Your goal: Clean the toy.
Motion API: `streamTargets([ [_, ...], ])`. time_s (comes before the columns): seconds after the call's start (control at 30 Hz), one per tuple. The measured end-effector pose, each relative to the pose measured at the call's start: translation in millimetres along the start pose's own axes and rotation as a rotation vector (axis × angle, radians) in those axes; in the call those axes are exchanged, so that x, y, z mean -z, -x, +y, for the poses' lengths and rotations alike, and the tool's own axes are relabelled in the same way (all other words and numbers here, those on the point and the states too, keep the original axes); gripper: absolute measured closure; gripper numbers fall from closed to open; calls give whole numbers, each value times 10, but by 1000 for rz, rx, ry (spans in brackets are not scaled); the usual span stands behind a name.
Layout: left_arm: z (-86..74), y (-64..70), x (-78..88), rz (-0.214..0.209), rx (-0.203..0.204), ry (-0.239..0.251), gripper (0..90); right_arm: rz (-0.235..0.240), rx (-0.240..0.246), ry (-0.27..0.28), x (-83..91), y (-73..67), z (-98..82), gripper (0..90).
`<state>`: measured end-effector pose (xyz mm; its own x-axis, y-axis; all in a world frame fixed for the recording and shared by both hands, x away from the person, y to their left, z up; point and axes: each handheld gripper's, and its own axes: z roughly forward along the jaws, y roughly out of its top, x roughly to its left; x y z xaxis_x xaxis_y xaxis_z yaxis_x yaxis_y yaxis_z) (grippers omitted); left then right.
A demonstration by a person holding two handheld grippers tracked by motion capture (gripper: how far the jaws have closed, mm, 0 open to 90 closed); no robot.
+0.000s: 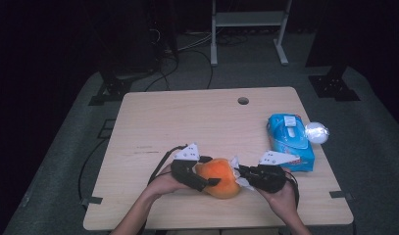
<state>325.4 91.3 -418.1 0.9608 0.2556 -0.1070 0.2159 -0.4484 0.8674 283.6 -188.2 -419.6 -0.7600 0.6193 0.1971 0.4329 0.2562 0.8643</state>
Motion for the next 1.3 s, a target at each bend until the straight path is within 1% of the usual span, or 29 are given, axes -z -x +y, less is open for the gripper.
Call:
streamTargets([
  [0.03, 7, 18, 3, 11, -16, 0, 281, 3, -8, -1, 3, 11, 1, 807],
  [0.07, 7, 18, 3, 11, -16, 0, 324, 3, -8, -1, 3, 11, 1, 807],
  [0.1, 32, 36, 14, 22, -24, 1, 324, -2, -5, -1, 14, 15, 13, 806],
  [0.13, 64, 53, 43, 27, -30, 8, 376, -13, 4, 28, 70, -11, 57, 805],
  [0.17, 85, 69, 59, 30, -40, 11, 382, -13, 7, 44, 95, -27, 75, 805],
  [0.2, 109, 93, 69, 36, -54, 4, 389, -1, 12, 70, 133, -43, 99, 803],
  [0.23, 134, 115, 71, 47, -66, -8, 390, 27, 6, 106, 167, -55, 124, 802],
  [0.27, 153, 136, 67, 57, -65, -11, 390, 41, 4, 132, 191, -73, 152, 802],
  [0.37, 174, 162, 30, 80, -49, -22, 389, 59, 32, 171, 210, -165, 215, 802],
  [0.43, 176, 174, 5, 87, -39, -23, 375, 40, 76, 143, 161, -247, 227, 799],
  [0.47, 176, 174, 5, 87, -39, -23, 355, 40, 76, 143, 161, -247, 227, 799],
  [0.5, 171, 178, -19, 94, -41, -32, 355, 24, 91, 123, 125, -270, 216, 799],
  [0.53, 165, 174, -34, 89, -31, -25, 295, 11, 94, 104, 85, -257, 189, 800],
  [0.57, 160, 166, -39, 83, -25, -19, 246, 3, 92, 92, 72, -236, 172, 801],
  [0.6, 155, 146, -36, 87, -24, -13, 188, -11, 86, 78, 70, -195, 148, 803],
  [0.63, 155, 146, -36, 87, -24, -13, 170, -11, 86, 78, 70, -195, 148, 803],
  [0.67, 143, 107, -22, 83, -19, -10, 129, -21, 70, 61, 58, -150, 116, 807],
  [0.77, 103, 56, -14, 73, 5, -12, 102, -23, 56, 45, 39, -101, 74, 808],
  [0.8, 103, 56, -14, 73, 5, -12, 97, -21, 48, 39, 40, -89, 70, 808],
  [0.83, 80, 18, -11, 55, 23, -11, 97, -24, 51, 33, 43, -75, 65, 809],
  [0.87, 72, 8, -13, 46, 27, -3, 97, -26, 49, 30, 46, -66, 57, 808],
  [0.9, 62, -8, -8, 32, 17, -4, 97, -27, 45, 28, 49, -58, 50, 809],
  [0.97, 37, -27, -7, 17, 25, -1, 110, -24, 26, 24, 59, -22, 27, 809],
  [1.0, 27, -30, -4, 12, 28, 9, 155, -17, 11, 27, 64, 3, 18, 809],
  [1.07, 18, -13, -20, 32, 26, 29, 225, -16, -4, 29, 82, 34, 18, 807],
  [1.13, 29, 5, -39, 36, 29, 31, 255, -28, 4, 48, 130, 29, 59, 803],
  [1.17, 40, 23, -51, 37, 23, 32, 256, -28, 11, 70, 167, 28, 85, 803],
  [1.23, 65, 79, -80, 45, 6, 31, 255, -3, -8, 123, 237, 23, 138, 803],
  [1.3, 89, 126, -109, 46, -7, 28, 247, -3, 12, 144, 268, -14, 189, 802],
])
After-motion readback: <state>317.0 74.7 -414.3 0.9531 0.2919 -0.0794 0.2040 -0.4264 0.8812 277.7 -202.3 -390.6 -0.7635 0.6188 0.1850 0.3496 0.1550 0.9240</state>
